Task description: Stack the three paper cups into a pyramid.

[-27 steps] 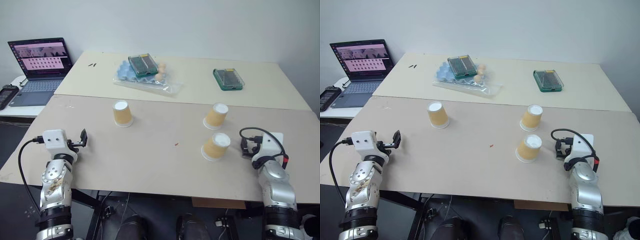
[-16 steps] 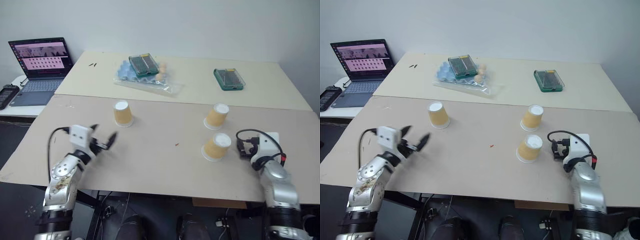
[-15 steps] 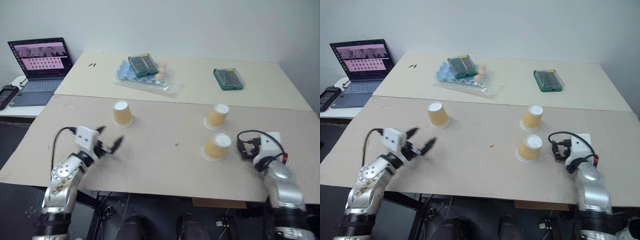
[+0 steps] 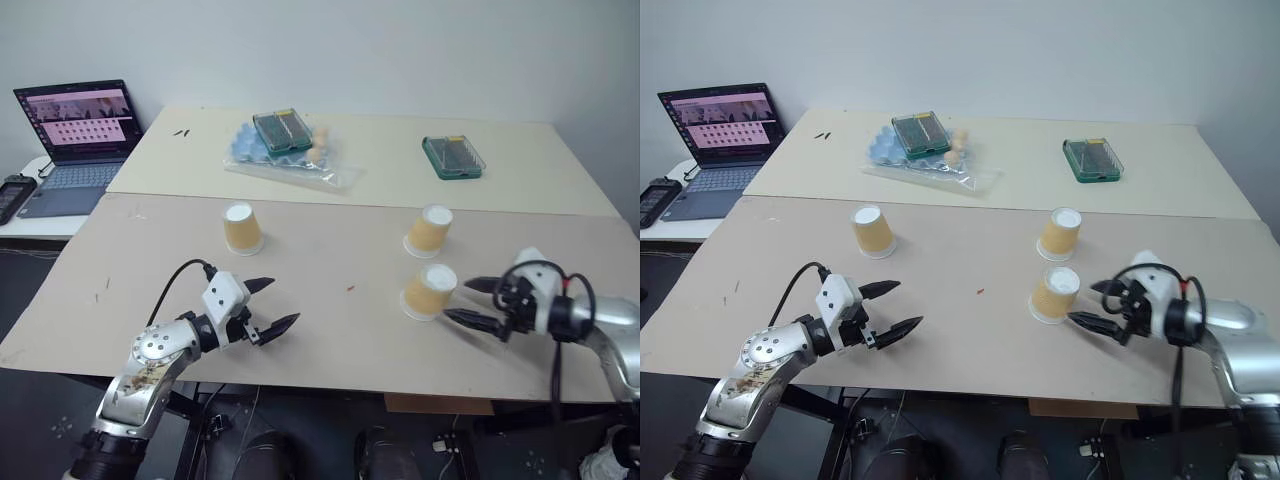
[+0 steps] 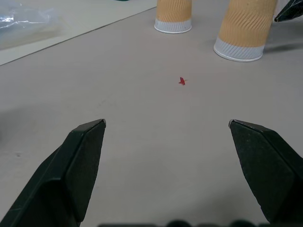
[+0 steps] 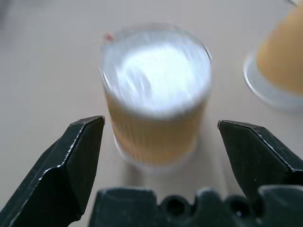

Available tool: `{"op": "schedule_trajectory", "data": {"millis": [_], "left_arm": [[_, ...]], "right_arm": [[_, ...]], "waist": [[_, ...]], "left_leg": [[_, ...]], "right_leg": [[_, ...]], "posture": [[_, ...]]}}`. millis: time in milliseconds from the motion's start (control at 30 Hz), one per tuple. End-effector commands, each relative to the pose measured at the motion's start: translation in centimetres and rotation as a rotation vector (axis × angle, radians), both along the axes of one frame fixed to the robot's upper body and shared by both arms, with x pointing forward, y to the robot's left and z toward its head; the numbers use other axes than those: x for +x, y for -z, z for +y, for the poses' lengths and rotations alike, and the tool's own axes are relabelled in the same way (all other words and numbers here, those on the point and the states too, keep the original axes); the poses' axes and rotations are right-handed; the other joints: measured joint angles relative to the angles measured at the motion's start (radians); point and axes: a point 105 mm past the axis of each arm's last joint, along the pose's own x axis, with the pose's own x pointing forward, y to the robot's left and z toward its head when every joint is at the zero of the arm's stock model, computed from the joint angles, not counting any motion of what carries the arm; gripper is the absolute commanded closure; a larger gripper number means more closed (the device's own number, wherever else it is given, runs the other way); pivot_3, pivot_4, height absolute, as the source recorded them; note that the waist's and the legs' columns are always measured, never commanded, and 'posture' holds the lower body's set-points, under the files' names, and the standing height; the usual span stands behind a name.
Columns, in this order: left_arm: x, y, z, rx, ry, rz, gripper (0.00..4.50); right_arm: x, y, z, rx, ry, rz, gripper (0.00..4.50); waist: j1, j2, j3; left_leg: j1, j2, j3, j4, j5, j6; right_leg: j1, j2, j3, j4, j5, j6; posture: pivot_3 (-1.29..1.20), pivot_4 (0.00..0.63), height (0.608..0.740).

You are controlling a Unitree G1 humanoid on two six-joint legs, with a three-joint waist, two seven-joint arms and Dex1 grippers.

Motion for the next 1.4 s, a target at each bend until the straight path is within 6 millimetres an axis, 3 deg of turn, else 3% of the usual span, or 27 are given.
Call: {"op": "schedule_trajectory", "data": {"millis": [33, 167, 333, 533, 700, 800, 933, 1100, 1200, 1400], "left_arm": [[-0.2, -1.1, -0.4, -0.003, 0.016, -0.047, 0.06], [-0.5, -1.0, 0.0, 0.004, -0.007, -0.048, 0.06], [-0.4, -1.1, 0.3, 0.009, -0.025, -0.053, 0.06], [-0.3, -1.1, 0.4, 0.012, -0.029, -0.057, 0.00], [-0.2, -1.1, 0.3, 0.011, -0.028, -0.058, 0.00], [-0.2, -1.0, 0.3, 0.015, -0.025, -0.056, 0.00], [-0.3, -0.8, 0.0, 0.016, -0.016, -0.049, 0.00], [-0.5, -0.7, -0.4, 0.018, -0.004, -0.046, 0.00], [-0.5, -0.8, -0.4, 0.017, -0.008, -0.049, 0.00], [-0.5, -1.0, -0.1, 0.016, -0.029, -0.056, 0.00]], "right_arm": [[0.7, -1.4, 0.7, 0.027, -0.003, -0.051, 0.00], [1.0, -2.0, 1.8, 0.058, -0.028, -0.054, 0.00], [1.2, -1.3, 1.4, 0.046, -0.008, -0.034, 0.00], [1.0, -0.9, 1.4, 0.045, -0.008, -0.022, 1.70], [1.2, -1.3, 1.8, 0.047, -0.007, -0.043, 1.73], [1.4, -2.8, 4.0, 0.070, -0.074, -0.090, 1.73], [2.7, -5.9, 11.6, 0.124, -0.287, -0.168, 1.73], [2.9, -5.5, 17.6, 0.103, -0.482, -0.135, 1.73], [3.7, -4.0, 18.7, 0.050, -0.520, -0.104, 1.73], [5.2, -2.5, 18.6, -0.001, -0.512, -0.079, 1.73]], "waist": [[0.011, 0.000, 0.000], [0.016, 0.000, 0.000], [0.017, 0.000, 0.000], [0.016, 0.000, 0.000], [0.016, 0.000, 0.000], [0.015, 0.000, 0.000], [-0.019, 0.001, 0.000], [-0.004, 0.001, 0.000], [0.008, 0.001, 0.000], [0.004, 0.001, 0.000]], "left_leg": [[-0.001, 0.000, 0.000, 0.000, 0.000, 0.000], [-0.002, -0.001, 0.000, 0.000, 0.000, 0.000], [-0.003, -0.001, -0.001, 0.000, 0.000, 0.001], [-0.002, -0.001, -0.001, 0.000, 0.000, 0.001], [-0.002, -0.001, 0.000, 0.000, 0.000, 0.001], [-0.002, -0.001, 0.000, 0.000, 0.000, 0.001], [-0.002, 0.000, 0.001, 0.000, 0.001, -0.001], [-0.002, 0.001, -0.001, -0.001, 0.002, -0.002], [-0.005, -0.001, -0.001, 0.000, 0.001, -0.001], [-0.008, -0.002, -0.001, 0.002, 0.000, 0.001]], "right_leg": [[0.000, 0.000, -0.001, -0.001, 0.000, 0.000], [0.000, 0.000, -0.002, -0.004, 0.000, 0.000], [0.001, 0.000, -0.004, -0.006, 0.000, 0.000], [0.001, 0.000, -0.004, -0.006, 0.000, 0.000], [0.001, 0.000, -0.004, -0.006, 0.000, 0.000], [0.001, 0.000, -0.004, -0.006, 0.000, 0.000], [-0.001, 0.001, -0.002, -0.005, 0.001, -0.001], [-0.001, 0.002, -0.004, -0.003, 0.001, -0.002], [-0.001, 0.001, -0.006, -0.006, 0.001, -0.002], [-0.002, 0.000, -0.007, -0.006, 0.002, 0.000]], "posture": [[0.00, 0.150, 0.706], [0.00, 0.150, 0.706], [0.00, 0.150, 0.706], [0.00, 0.150, 0.706], [0.00, 0.150, 0.706], [0.00, 0.150, 0.706], [0.00, 0.150, 0.706], [0.00, 0.150, 0.706], [0.00, 0.150, 0.706], [0.00, 0.150, 0.706]]}}
